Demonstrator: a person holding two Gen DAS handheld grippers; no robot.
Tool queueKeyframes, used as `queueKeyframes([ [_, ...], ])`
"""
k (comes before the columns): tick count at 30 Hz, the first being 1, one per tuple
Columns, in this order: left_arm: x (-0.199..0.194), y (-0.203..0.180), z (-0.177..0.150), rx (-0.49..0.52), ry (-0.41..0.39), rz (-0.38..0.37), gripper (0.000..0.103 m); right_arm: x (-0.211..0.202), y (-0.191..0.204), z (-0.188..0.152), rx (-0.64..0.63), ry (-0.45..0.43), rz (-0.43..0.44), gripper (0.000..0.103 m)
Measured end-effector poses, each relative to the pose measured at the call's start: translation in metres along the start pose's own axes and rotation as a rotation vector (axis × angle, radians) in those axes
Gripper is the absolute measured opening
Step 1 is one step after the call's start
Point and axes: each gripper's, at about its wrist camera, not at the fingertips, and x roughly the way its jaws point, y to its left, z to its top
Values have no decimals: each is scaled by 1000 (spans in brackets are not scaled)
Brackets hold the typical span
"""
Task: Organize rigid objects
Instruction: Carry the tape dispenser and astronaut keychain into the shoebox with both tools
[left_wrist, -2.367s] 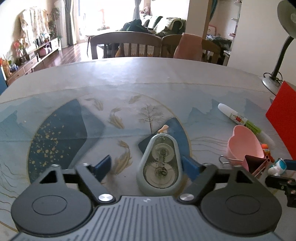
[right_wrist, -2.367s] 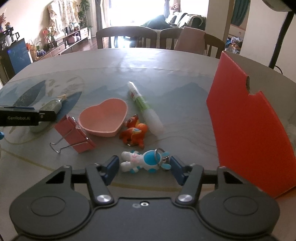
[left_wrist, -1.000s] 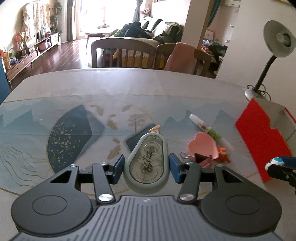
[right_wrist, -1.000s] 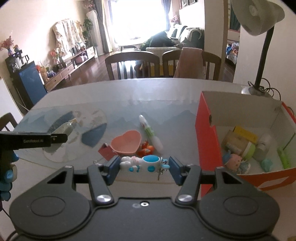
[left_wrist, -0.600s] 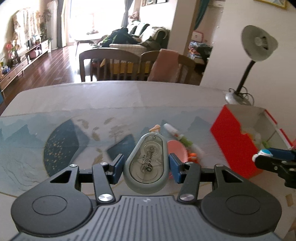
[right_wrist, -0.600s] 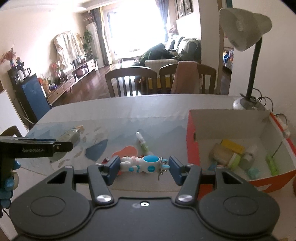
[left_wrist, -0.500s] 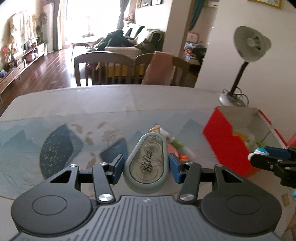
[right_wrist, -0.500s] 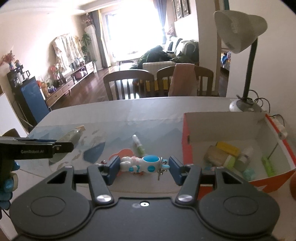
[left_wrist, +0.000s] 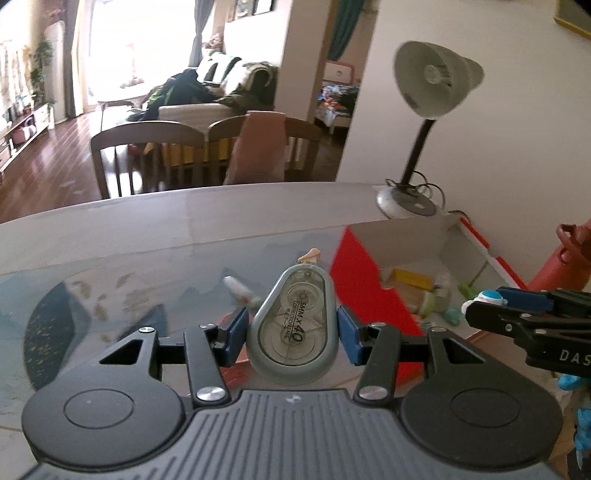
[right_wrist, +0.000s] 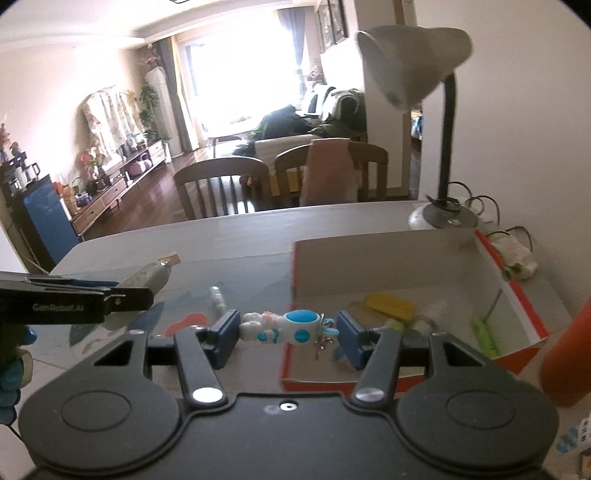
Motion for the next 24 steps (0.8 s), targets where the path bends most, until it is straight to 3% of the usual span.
queueKeyframes([
  [24, 113, -128, 28, 150, 120, -100, 51, 33, -115, -19, 77, 60, -126, 56],
])
